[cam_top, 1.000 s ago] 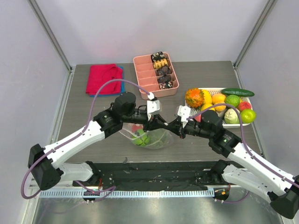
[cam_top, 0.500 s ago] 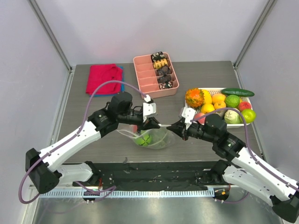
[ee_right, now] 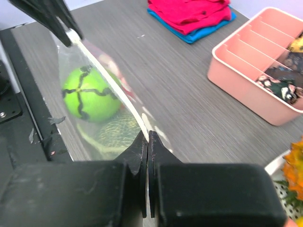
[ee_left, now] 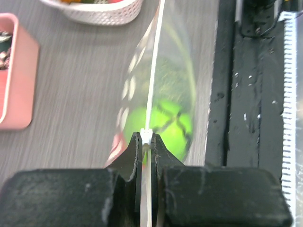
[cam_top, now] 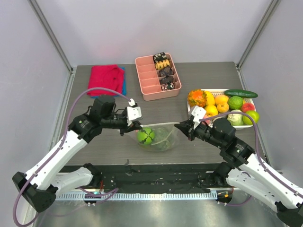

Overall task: Place the food in the zip-top bag and seal the zipper
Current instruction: Zip the zipper food storage bag at the center of the board.

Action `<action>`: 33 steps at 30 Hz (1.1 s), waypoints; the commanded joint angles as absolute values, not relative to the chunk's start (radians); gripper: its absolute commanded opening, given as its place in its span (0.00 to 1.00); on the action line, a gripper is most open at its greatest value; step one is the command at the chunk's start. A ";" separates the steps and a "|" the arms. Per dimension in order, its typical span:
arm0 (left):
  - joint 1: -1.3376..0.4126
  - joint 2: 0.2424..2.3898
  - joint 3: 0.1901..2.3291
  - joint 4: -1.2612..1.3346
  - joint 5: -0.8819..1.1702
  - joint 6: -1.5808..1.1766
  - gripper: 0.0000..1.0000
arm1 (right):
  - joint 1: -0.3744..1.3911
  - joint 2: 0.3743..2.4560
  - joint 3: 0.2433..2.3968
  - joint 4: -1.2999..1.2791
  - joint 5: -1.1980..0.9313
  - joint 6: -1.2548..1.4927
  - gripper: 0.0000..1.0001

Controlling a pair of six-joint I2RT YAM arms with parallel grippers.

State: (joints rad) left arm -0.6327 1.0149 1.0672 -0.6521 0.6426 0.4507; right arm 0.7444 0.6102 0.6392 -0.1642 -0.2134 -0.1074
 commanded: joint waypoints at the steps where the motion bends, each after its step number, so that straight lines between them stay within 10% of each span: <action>1: -0.574 0.945 1.069 -0.811 0.539 0.531 0.00 | 0.738 0.571 0.646 -0.172 -0.072 -0.089 0.01; 25: -0.453 0.867 1.042 -0.934 0.380 0.557 0.01 | 0.736 0.563 0.638 -0.222 -0.011 -0.129 0.01; 33: -0.462 0.913 1.129 -0.786 0.639 0.364 0.71 | 0.738 0.603 0.652 -0.193 -0.153 -0.129 0.01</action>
State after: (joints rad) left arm -0.4595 0.8902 1.0588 -0.8955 0.5129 0.4950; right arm 0.7410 0.5835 0.6121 -0.2470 -0.0994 -0.1116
